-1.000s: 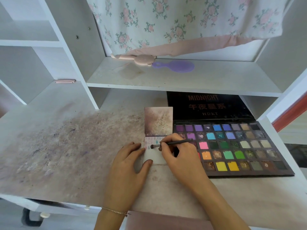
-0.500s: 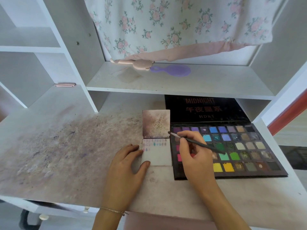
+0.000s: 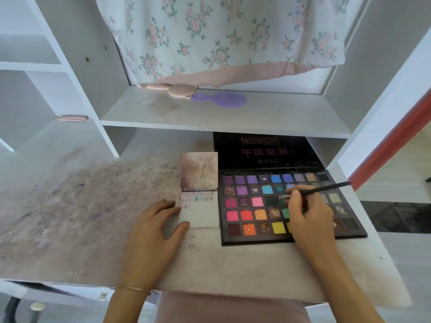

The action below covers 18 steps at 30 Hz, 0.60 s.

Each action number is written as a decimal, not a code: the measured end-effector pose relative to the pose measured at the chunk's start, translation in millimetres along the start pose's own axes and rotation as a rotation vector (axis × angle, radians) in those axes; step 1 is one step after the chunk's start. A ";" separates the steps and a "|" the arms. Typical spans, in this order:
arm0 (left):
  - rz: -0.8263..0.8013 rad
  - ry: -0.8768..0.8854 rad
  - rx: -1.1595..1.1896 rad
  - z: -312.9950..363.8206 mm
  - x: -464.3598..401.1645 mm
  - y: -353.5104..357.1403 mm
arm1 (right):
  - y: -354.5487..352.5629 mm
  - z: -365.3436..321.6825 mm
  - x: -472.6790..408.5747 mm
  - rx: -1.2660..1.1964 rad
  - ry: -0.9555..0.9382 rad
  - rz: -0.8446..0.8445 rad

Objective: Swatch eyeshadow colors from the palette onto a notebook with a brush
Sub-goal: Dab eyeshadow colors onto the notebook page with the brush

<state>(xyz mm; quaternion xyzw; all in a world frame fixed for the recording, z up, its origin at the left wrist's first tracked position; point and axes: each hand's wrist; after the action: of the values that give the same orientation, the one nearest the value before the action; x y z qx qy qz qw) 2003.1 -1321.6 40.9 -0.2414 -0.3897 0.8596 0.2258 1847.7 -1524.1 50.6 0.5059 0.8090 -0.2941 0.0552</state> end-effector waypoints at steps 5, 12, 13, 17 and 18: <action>-0.002 -0.003 -0.002 -0.4 -0.3 -0.5 | 2.9 1.9 -1.2 0.090 -0.009 -0.081; -0.007 -0.010 -0.009 0.1 -0.3 0.4 | 4.2 4.6 -2.2 0.169 0.015 -0.071; -0.007 -0.009 -0.008 0.0 -0.1 0.3 | 4.5 4.3 -2.2 0.176 0.014 -0.061; -0.008 0.000 -0.014 -1.0 0.0 -0.2 | 3.4 2.3 -1.6 0.109 0.015 -0.044; -0.006 0.000 -0.013 -1.4 -0.1 -0.1 | 2.9 1.6 -1.0 0.082 0.013 -0.043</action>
<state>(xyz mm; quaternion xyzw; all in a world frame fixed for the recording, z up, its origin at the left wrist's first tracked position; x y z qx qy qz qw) 2004.0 -1320.9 40.2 -0.2420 -0.3958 0.8564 0.2267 1850.3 -1524.8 48.5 0.4922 0.8073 -0.3247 0.0227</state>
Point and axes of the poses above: each hand's wrist, its own x-axis away from the middle knuckle, its own y-axis out of the palm, z = x × y, and after that the axes turned 4 degrees about -x, right-handed
